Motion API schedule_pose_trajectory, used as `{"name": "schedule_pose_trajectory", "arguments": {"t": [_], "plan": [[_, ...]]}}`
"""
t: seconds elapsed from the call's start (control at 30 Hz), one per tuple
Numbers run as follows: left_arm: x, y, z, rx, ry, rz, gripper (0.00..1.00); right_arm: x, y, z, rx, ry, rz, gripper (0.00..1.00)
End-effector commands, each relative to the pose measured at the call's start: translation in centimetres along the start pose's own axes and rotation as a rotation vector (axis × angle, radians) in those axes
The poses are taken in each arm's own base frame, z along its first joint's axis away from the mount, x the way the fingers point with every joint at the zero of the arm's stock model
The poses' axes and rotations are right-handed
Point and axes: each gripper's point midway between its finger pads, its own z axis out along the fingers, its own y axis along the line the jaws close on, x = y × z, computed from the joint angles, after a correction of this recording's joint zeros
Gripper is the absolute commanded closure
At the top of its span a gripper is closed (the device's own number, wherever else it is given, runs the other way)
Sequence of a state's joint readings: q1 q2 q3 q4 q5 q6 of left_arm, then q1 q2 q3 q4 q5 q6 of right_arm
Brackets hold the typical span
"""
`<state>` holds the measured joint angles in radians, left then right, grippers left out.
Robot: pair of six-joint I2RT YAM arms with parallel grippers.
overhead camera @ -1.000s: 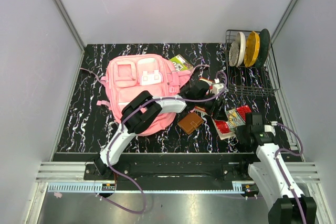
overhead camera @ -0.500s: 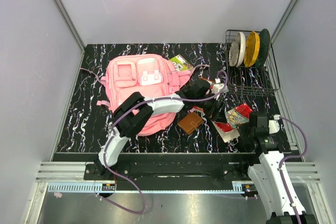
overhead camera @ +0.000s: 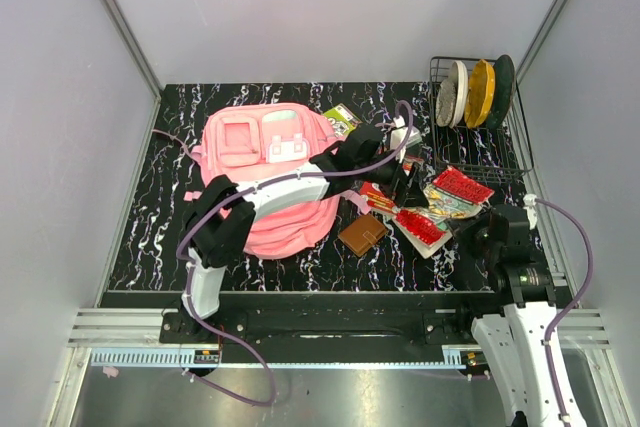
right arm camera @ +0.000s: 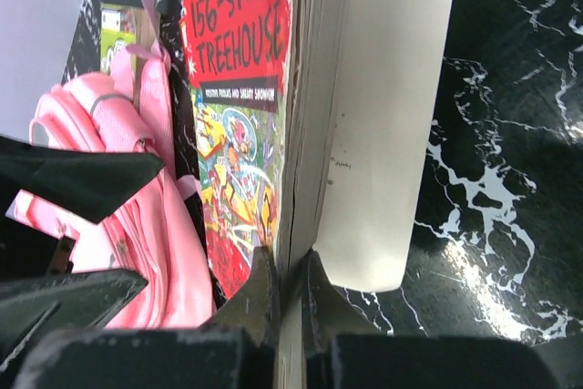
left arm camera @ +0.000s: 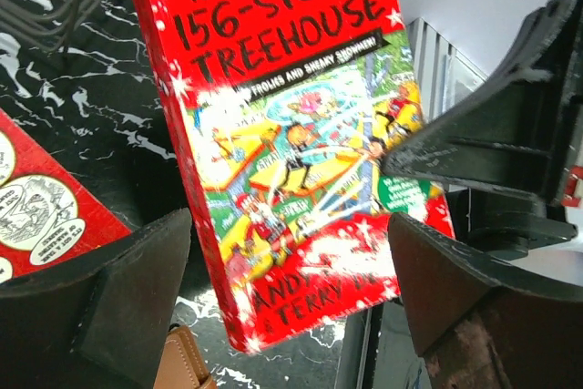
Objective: Pack the student bag
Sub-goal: Pick up the book from the center of the board.
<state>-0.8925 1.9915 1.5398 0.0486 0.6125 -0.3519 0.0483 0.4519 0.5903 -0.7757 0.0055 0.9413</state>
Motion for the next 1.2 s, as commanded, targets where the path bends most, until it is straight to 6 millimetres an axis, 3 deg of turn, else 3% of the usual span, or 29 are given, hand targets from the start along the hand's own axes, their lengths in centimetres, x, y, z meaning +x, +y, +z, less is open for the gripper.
{"name": "schedule_pose_trajectory", "arguments": {"t": [0.0,0.2,0.4,0.53,0.87,0.93,1.07,1.17], "plan": [[-2.2,-0.6,-1.7,-0.017,-0.052,0.031,0.07,-0.5,5.5,-2.6,-0.249,0.023,-0.171,1.0],[-2.7,-0.3,-2.8,0.031,-0.042,0.014,0.07,0.9,9.1,-4.0,-0.456,0.121,-0.299,1.0],[-3.5,-0.5,-4.2,0.03,-0.083,0.041,0.07,2.4,11.4,-4.7,-0.624,0.201,-0.381,1.0],[-3.9,0.3,-5.2,0.0,-0.107,0.022,0.07,3.0,11.9,-4.9,-0.672,0.245,-0.409,1.0],[-4.8,-0.8,-6.8,0.037,-0.161,0.025,0.1,4.4,12.7,-5.5,-0.783,0.329,-0.501,1.0],[-5.1,-0.7,-7.2,0.028,-0.17,0.026,0.15,4.3,12.5,-5.3,-0.774,0.325,-0.5,1.0],[-5.7,-1.1,-8.1,0.035,-0.193,0.037,0.34,4.5,12.1,-5.0,-0.758,0.332,-0.506,1.0],[-6.3,-1.4,-8.8,0.042,-0.226,0.032,0.34,4.6,11.8,-4.7,-0.747,0.336,-0.506,1.0]]}}
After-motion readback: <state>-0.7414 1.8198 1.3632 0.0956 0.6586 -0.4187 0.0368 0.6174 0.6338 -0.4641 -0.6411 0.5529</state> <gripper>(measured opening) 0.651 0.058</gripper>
